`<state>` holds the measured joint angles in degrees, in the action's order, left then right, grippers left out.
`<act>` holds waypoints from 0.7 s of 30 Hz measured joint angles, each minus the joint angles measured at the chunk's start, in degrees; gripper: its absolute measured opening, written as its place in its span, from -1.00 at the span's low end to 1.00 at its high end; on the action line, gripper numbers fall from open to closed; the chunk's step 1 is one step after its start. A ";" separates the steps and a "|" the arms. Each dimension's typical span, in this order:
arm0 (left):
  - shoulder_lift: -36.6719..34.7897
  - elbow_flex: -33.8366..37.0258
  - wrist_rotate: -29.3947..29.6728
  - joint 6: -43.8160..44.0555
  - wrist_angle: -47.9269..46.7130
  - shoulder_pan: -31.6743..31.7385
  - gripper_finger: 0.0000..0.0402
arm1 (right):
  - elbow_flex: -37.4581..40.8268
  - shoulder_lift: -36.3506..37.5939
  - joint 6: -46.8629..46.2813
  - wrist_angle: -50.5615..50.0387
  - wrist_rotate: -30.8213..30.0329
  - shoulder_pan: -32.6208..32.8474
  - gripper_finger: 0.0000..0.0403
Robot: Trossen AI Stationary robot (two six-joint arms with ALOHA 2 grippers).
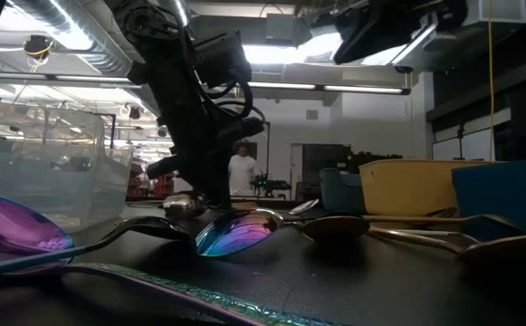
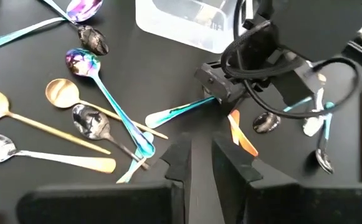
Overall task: Sort silverware by color (type)
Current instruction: Put the orange spoon into the yellow bin
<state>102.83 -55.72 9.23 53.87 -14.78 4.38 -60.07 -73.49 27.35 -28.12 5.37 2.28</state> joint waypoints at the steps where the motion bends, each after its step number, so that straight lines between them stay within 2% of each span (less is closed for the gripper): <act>1: 0.00 0.00 -0.03 0.00 0.34 0.00 -0.99 | 0.00 1.13 -0.05 -0.98 -0.67 0.00 -0.75; 7: 0.00 0.02 -1.81 0.01 4.45 0.00 -1.00 | 0.02 8.68 -1.40 -6.56 -5.60 0.00 -0.75; 11: 0.00 0.02 -2.74 0.01 9.13 0.00 -1.00 | 0.02 13.45 -4.30 -10.02 -6.44 -0.06 -0.75; 17: 0.00 0.04 -2.75 0.00 19.55 0.00 -1.00 | 0.02 18.54 -10.16 -14.35 -6.48 -0.06 -0.75; 21: 0.00 0.04 -1.39 -0.87 28.14 -0.40 -1.00 | 0.68 19.95 -14.68 -14.52 -9.04 -0.05 -0.75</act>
<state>102.83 -55.68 7.85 52.99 13.36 3.99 -59.39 -53.54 12.67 -42.63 -3.67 2.23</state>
